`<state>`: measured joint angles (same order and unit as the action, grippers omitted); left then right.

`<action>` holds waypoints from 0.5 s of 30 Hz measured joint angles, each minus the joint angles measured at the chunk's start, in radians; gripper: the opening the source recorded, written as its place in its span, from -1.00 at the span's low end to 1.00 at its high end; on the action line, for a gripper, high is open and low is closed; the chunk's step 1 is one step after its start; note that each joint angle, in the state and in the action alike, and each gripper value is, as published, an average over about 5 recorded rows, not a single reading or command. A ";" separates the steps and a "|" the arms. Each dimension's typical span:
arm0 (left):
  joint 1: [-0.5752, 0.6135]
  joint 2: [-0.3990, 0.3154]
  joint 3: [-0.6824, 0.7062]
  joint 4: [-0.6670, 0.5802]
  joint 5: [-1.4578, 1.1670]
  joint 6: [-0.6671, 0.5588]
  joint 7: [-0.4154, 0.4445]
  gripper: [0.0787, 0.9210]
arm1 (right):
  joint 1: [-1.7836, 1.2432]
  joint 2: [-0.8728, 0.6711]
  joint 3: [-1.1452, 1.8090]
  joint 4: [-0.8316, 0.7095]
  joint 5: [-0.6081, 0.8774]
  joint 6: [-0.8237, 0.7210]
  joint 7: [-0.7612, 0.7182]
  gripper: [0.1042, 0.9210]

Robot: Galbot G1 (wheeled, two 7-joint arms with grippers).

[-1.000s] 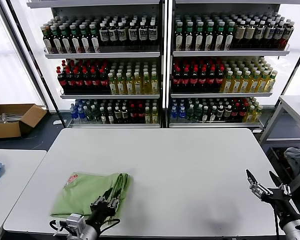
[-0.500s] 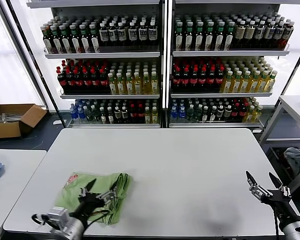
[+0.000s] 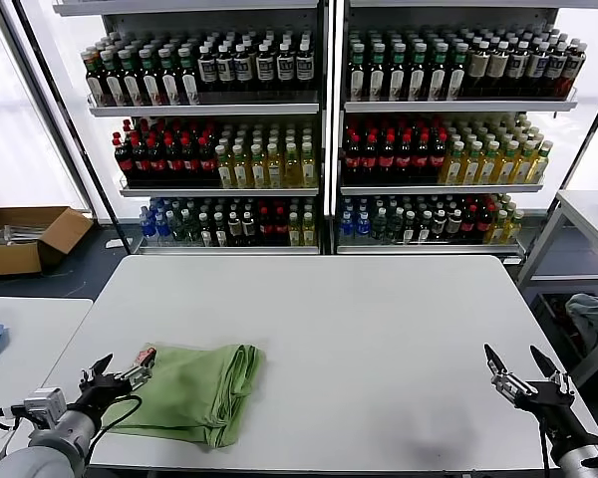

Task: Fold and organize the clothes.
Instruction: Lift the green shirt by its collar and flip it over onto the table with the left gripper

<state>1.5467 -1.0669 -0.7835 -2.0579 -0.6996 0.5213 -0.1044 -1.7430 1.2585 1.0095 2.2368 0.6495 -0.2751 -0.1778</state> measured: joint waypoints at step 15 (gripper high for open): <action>-0.023 -0.047 0.035 0.100 -0.023 -0.004 0.022 0.74 | -0.013 0.010 -0.006 0.033 -0.020 0.000 -0.003 0.76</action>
<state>1.5232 -1.1136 -0.7488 -1.9579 -0.7230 0.5170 -0.0821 -1.7558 1.2689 1.0032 2.2702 0.6293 -0.2747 -0.1809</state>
